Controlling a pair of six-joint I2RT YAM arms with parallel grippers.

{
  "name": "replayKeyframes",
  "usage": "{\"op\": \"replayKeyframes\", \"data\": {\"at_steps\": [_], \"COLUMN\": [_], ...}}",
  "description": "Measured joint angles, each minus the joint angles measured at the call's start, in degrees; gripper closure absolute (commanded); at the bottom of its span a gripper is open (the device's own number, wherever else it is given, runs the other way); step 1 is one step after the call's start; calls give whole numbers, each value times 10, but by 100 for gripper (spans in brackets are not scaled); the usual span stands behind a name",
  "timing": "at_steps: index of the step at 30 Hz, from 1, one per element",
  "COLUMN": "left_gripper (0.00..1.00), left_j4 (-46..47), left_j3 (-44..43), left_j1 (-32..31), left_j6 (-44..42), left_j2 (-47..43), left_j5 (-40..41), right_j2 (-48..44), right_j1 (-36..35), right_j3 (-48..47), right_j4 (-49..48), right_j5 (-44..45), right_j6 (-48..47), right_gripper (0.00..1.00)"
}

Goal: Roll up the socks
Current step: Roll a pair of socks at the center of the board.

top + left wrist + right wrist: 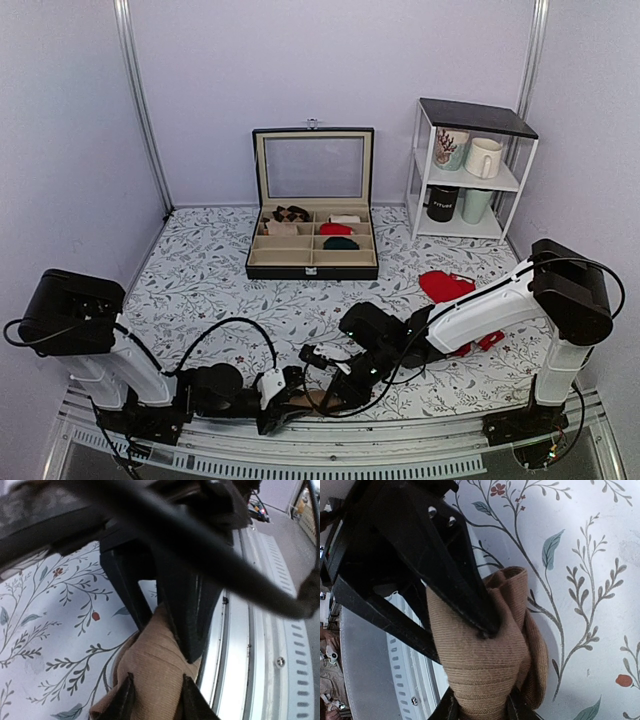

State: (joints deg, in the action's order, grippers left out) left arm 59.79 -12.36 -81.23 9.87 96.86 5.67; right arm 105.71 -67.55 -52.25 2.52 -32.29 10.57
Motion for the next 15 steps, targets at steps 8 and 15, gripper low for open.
{"op": "replayKeyframes", "data": {"at_steps": [8,15], "left_gripper": [100,100], "left_j4": [63,62], "left_j3": [11,3], "left_j1": [0,0], "left_j6": [26,57], "left_j2": [35,48], "left_j5": [0,4], "right_j2": [0,0], "right_j1": [1,1], "right_j3": [-6,-19], "right_j4": [12,33], "right_j5": [0,19], "right_j6": [1,7], "right_gripper": [68,42]}}
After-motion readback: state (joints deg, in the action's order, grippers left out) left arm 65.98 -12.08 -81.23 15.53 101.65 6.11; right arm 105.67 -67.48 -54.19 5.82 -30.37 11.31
